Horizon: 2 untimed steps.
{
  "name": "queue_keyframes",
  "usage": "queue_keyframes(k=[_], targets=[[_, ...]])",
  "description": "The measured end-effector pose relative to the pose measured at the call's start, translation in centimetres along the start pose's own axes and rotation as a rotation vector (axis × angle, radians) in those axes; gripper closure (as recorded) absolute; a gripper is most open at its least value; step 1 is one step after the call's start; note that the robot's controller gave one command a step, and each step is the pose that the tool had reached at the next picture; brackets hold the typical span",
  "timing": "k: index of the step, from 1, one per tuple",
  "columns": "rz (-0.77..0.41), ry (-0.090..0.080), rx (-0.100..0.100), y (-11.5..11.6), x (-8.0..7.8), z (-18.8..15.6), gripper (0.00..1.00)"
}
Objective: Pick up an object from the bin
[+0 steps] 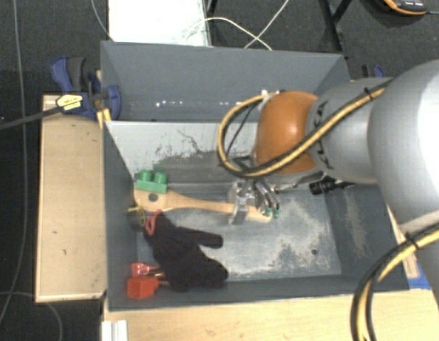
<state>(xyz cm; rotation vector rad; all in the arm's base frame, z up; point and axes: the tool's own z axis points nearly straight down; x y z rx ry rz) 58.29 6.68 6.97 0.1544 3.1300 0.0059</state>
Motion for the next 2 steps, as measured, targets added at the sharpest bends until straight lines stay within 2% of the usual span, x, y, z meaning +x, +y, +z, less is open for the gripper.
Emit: queue_keyframes(k=[2], targets=[[0.000,-0.002,-0.001,0.0,0.0,-3.2,1.00]])
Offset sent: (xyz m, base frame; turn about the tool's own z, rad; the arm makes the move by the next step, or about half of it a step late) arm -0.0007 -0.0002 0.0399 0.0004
